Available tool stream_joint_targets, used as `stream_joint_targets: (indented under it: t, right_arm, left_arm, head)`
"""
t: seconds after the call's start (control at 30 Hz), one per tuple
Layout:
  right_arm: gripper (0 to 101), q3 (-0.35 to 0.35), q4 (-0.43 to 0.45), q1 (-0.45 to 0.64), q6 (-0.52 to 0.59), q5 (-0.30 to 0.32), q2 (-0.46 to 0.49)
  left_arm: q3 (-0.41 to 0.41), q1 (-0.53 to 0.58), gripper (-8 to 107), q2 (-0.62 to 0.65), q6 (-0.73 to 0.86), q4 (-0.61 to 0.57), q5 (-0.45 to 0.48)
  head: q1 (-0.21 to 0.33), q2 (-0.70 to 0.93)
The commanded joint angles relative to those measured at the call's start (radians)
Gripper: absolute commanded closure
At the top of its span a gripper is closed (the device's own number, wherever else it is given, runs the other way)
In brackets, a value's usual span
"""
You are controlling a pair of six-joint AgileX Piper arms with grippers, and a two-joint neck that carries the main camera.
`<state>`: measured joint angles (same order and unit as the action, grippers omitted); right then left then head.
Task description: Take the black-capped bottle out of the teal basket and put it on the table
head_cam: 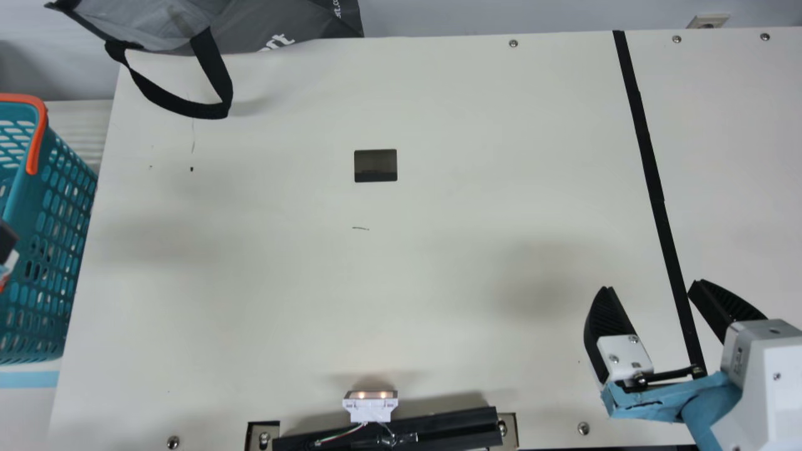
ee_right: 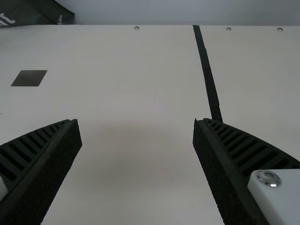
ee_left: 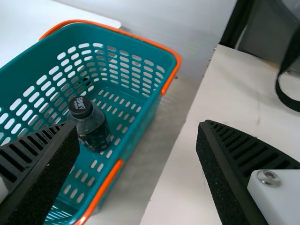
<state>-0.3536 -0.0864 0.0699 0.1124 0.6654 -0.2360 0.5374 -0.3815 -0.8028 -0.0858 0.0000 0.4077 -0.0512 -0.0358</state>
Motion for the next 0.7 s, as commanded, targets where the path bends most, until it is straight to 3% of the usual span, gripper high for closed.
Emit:
stream_joint_targets:
  t: [0.0, 0.67]
  right_arm:
    - [10, 0.000, 0.000, 0.000, 0.000, 0.000, 0.000]
    - [10, 0.000, 0.000, 0.000, 0.000, 0.000, 0.000]
  left_arm:
    - [0.011, -0.035, -8, -0.040, 0.039, -0.033, -0.013]
    - [0.074, -0.270, -8, -0.272, 0.337, -0.283, -0.084]
  head:
    - [0.004, 0.008]
    - [0.004, 0.008]
